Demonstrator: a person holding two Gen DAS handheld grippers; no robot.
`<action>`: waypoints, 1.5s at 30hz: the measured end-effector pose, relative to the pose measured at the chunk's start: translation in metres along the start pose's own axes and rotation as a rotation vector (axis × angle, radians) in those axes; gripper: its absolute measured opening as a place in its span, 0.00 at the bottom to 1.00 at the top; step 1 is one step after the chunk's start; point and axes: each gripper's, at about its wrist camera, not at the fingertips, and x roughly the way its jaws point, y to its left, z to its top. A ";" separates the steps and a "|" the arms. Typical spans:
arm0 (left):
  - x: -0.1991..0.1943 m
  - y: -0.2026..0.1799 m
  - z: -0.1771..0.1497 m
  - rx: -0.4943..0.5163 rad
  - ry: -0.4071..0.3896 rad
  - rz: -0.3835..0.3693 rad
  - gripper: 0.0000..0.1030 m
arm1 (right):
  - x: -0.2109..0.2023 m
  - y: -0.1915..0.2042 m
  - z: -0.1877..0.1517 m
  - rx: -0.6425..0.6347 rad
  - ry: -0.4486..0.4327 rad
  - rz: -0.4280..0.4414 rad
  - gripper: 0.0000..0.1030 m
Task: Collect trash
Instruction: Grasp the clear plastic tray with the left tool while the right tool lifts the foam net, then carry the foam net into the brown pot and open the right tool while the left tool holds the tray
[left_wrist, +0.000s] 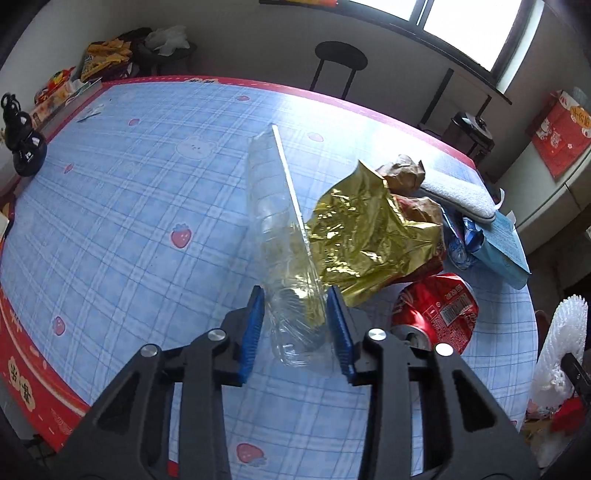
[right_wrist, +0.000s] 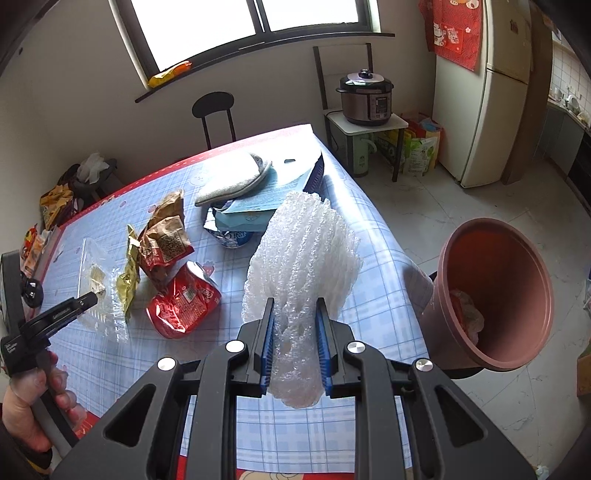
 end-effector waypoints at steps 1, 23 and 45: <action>-0.001 0.012 -0.001 -0.019 0.008 -0.004 0.27 | 0.001 0.004 0.001 -0.007 0.000 0.007 0.20; -0.035 0.126 0.041 -0.051 -0.124 -0.151 0.16 | -0.042 0.060 0.021 0.006 -0.136 -0.074 0.20; -0.137 0.070 0.034 -0.076 -0.377 -0.148 0.16 | -0.154 -0.100 0.042 0.072 -0.391 -0.264 0.20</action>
